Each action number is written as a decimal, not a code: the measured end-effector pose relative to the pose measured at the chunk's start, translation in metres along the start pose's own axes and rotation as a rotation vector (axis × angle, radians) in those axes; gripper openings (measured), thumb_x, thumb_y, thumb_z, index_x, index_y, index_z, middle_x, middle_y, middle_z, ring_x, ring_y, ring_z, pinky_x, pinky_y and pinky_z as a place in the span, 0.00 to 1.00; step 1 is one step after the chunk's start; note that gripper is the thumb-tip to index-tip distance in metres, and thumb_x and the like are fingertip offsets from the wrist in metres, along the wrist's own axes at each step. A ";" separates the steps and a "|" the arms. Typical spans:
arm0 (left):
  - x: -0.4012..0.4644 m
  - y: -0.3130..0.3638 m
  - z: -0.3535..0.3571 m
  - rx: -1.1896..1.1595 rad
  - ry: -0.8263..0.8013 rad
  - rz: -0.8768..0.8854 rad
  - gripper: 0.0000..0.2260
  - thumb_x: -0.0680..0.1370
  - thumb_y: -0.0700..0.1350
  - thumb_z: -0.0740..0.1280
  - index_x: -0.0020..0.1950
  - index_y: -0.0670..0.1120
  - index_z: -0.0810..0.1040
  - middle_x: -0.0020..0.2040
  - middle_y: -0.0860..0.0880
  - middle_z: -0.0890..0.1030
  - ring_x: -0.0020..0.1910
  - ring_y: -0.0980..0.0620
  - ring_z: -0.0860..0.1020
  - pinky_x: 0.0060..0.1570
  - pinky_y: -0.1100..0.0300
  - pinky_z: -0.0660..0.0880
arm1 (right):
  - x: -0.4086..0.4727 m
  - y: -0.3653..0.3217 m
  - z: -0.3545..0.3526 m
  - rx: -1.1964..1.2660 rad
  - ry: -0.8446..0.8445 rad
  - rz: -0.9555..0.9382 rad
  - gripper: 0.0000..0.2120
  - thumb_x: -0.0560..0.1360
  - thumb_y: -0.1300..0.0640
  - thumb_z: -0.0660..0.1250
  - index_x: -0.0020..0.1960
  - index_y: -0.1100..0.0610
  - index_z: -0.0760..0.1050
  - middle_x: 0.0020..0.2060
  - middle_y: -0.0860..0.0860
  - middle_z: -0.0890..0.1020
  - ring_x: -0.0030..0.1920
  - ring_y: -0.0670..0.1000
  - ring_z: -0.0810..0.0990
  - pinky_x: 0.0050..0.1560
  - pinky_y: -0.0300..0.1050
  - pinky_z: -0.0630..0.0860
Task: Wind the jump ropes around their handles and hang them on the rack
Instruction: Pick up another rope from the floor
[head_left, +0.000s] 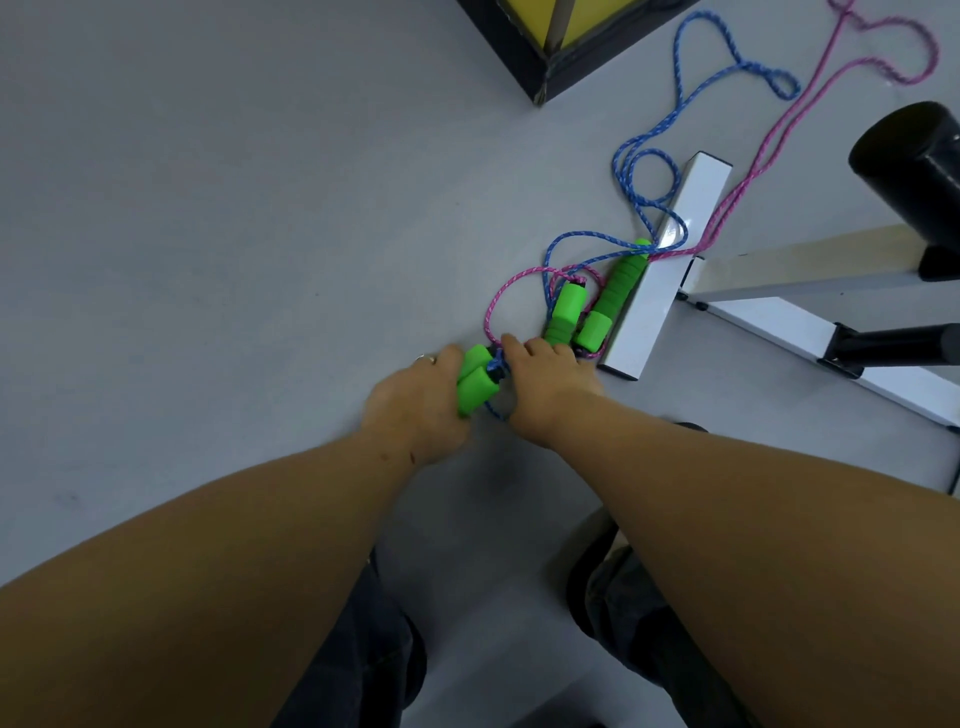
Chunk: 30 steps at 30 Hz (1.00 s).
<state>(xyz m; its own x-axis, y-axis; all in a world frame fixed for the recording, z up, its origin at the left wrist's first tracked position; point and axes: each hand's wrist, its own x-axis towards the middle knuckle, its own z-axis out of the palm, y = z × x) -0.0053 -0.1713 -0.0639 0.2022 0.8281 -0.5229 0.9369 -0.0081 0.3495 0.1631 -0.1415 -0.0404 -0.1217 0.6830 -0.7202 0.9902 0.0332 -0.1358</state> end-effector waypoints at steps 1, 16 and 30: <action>0.002 0.002 -0.009 -0.006 0.024 0.033 0.23 0.69 0.53 0.68 0.62 0.51 0.67 0.53 0.47 0.79 0.49 0.39 0.81 0.43 0.51 0.75 | 0.004 -0.003 0.000 0.139 0.059 -0.010 0.34 0.68 0.47 0.70 0.72 0.49 0.63 0.64 0.53 0.74 0.65 0.60 0.73 0.62 0.56 0.74; 0.023 -0.019 -0.077 -0.001 0.155 0.016 0.23 0.70 0.49 0.69 0.63 0.52 0.67 0.55 0.46 0.78 0.50 0.37 0.79 0.44 0.49 0.76 | -0.011 0.004 -0.097 0.823 0.003 0.078 0.05 0.72 0.63 0.68 0.39 0.56 0.78 0.25 0.52 0.73 0.21 0.48 0.70 0.25 0.36 0.68; 0.007 -0.029 -0.109 0.095 0.129 -0.467 0.23 0.74 0.45 0.67 0.66 0.51 0.62 0.57 0.42 0.73 0.57 0.38 0.74 0.51 0.47 0.68 | -0.064 -0.017 -0.267 0.426 0.634 -0.130 0.04 0.74 0.57 0.66 0.45 0.51 0.79 0.31 0.48 0.75 0.30 0.48 0.72 0.30 0.39 0.68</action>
<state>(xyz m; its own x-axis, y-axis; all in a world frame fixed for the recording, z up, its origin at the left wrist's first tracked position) -0.0625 -0.1048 0.0068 -0.2769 0.8180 -0.5042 0.9421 0.3345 0.0253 0.1725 0.0090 0.1897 -0.0453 0.9843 -0.1705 0.8431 -0.0539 -0.5350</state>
